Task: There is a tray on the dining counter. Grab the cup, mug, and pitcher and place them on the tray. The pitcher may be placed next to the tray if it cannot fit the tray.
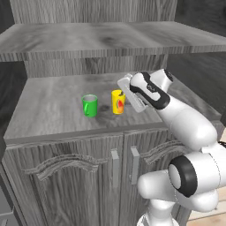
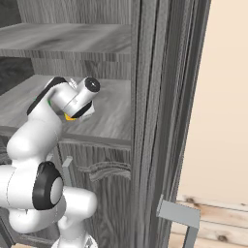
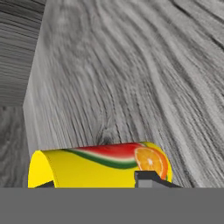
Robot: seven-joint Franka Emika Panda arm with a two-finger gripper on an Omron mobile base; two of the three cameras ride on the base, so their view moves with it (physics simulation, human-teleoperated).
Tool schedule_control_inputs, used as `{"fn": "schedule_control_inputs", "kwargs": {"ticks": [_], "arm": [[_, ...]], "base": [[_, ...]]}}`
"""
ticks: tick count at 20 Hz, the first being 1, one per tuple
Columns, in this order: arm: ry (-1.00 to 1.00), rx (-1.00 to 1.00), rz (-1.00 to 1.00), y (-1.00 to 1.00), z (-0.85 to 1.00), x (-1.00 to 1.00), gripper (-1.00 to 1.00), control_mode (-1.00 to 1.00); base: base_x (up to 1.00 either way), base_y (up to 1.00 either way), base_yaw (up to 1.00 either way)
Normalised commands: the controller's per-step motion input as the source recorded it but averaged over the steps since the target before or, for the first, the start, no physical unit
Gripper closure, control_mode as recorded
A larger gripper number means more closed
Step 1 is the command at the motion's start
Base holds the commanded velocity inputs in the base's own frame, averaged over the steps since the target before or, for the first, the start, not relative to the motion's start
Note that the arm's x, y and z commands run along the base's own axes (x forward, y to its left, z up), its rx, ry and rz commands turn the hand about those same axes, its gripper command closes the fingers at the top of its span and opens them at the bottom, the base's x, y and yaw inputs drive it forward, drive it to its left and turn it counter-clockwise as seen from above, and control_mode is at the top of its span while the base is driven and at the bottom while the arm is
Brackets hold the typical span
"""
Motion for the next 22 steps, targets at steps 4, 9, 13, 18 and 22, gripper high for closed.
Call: {"fn": "schedule_control_inputs", "kwargs": {"ticks": [4,9,13,18,22], "arm": [[0.00,0.00,0.00,0.00,0.00,0.00,1.00,-1.00],[-0.02,0.02,0.00,0.00,0.00,0.00,1.00,-1.00],[-0.06,0.06,0.00,-0.02,0.00,0.00,1.00,-1.00],[-0.02,0.01,0.00,-0.23,0.00,-0.19,1.00,-1.00],[0.00,0.00,0.00,-0.19,0.17,-0.63,1.00,-1.00]], "base": [[0.00,0.00,0.00],[0.00,0.00,0.00],[0.00,0.00,0.00],[0.00,0.00,0.00],[0.00,0.00,0.00]]}}
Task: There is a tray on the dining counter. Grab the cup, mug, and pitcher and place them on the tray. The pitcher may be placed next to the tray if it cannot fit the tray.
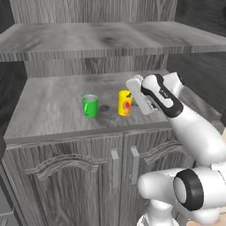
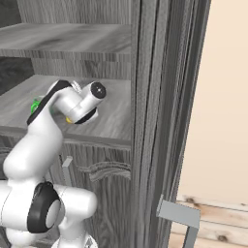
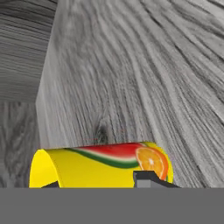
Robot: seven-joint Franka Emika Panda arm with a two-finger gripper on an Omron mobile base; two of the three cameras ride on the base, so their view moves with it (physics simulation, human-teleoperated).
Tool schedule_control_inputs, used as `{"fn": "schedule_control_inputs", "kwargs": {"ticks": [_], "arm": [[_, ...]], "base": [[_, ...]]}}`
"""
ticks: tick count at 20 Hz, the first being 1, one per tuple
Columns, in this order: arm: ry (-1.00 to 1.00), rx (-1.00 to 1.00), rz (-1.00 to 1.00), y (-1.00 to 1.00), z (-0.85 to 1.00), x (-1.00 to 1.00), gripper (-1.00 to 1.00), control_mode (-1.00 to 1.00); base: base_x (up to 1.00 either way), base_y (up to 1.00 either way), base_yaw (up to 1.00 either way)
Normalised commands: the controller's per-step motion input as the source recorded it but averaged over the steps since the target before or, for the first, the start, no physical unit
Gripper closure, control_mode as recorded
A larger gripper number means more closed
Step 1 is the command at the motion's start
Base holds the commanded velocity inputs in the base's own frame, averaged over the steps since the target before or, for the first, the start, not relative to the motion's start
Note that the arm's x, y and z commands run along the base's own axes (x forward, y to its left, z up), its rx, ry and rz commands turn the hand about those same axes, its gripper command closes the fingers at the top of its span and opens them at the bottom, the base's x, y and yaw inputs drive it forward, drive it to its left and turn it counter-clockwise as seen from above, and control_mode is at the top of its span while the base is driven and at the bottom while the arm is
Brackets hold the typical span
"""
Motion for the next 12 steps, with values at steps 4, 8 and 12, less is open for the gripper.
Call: {"fn": "schedule_control_inputs", "kwargs": {"ticks": [4,8,12], "arm": [[0.00,0.00,0.00,-0.15,0.17,-0.76,1.00,-1.00],[0.03,-0.04,0.00,-0.05,0.06,-0.78,1.00,-1.00],[0.17,-0.09,0.00,0.00,0.06,-0.77,1.00,-1.00]], "base": [[0.00,0.00,0.00],[0.00,0.00,0.00],[0.00,0.00,0.00]]}}
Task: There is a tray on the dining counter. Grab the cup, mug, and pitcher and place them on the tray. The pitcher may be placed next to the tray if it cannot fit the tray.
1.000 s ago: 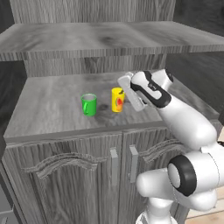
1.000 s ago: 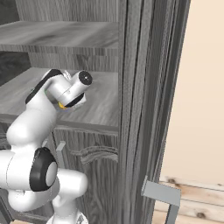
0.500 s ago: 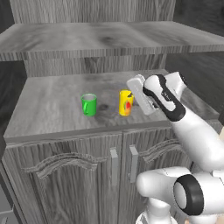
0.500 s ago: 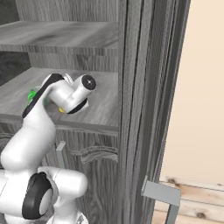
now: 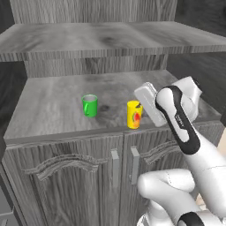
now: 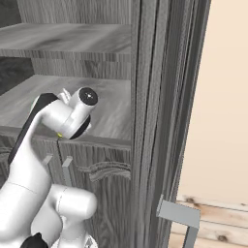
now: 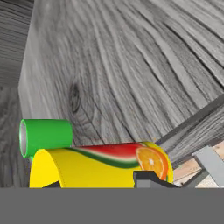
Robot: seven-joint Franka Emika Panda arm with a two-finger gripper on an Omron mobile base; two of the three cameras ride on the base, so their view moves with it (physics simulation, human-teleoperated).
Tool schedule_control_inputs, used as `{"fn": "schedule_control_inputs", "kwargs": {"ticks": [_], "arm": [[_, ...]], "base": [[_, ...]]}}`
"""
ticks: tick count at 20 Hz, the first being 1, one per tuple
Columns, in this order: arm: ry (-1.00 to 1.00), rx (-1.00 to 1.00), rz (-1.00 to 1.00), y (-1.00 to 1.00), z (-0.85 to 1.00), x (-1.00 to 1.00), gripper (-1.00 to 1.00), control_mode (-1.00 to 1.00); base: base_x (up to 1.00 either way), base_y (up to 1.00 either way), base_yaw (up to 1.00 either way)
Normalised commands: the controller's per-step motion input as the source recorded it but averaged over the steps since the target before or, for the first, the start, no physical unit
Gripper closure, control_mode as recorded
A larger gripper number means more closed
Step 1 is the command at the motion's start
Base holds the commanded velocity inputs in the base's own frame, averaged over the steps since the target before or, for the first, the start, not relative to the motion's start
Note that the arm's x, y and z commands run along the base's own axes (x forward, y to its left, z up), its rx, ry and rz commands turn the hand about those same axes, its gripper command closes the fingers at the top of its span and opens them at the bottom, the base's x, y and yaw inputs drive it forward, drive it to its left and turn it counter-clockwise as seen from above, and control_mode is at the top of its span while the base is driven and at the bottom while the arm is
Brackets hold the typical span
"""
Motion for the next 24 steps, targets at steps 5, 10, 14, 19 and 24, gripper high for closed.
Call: {"fn": "schedule_control_inputs", "kwargs": {"ticks": [5,10,14,19,24], "arm": [[0.10,-0.04,0.00,-0.04,0.00,-0.74,1.00,-1.00],[0.00,0.00,-0.02,-0.01,0.01,-0.51,1.00,-1.00],[0.00,0.00,-0.02,-0.01,0.10,-0.28,1.00,-1.00],[0.00,-0.02,-0.02,-0.05,0.15,-0.19,1.00,-1.00],[0.01,-0.07,0.00,-0.25,0.24,-0.05,1.00,-1.00]], "base": [[0.00,0.00,0.00],[0.00,0.00,0.00],[0.00,0.00,0.00],[0.00,0.00,0.00],[0.00,0.00,0.00]]}}
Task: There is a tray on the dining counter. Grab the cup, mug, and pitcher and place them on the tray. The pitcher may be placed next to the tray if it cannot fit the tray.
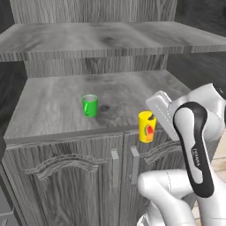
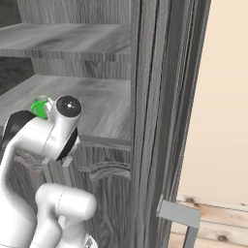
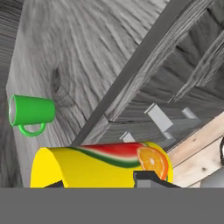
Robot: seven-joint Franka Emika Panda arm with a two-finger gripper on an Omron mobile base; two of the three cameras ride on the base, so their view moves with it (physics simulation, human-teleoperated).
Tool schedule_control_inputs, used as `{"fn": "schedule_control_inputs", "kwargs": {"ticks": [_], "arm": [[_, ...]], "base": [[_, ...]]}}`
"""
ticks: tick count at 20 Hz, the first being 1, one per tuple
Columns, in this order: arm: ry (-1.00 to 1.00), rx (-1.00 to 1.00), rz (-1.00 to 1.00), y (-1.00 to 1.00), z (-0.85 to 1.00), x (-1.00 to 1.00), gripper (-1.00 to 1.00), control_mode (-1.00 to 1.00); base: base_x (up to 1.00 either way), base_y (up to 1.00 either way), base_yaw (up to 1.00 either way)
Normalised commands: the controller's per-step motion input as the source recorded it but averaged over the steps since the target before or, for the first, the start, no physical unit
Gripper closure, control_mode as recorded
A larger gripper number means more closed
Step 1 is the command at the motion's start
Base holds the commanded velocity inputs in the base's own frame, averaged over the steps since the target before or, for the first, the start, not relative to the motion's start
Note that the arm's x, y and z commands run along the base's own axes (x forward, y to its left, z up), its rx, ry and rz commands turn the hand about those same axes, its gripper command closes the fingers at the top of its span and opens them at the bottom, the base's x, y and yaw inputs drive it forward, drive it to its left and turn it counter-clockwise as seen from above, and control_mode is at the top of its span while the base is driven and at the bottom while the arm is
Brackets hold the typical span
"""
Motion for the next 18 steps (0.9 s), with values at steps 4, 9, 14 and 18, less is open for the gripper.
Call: {"fn": "schedule_control_inputs", "kwargs": {"ticks": [4,9,14,18], "arm": [[0.01,-0.01,0.00,-0.40,0.10,-0.02,1.00,-1.00],[0.00,0.00,0.00,-0.24,0.03,-0.04,1.00,-1.00],[0.00,0.00,0.00,-0.03,0.00,-0.04,1.00,1.00],[0.00,0.00,0.00,0.00,0.00,0.00,1.00,1.00]], "base": [[0.00,0.00,0.00],[0.00,0.00,0.00],[-0.02,0.00,0.00],[-0.33,0.00,0.00]]}}
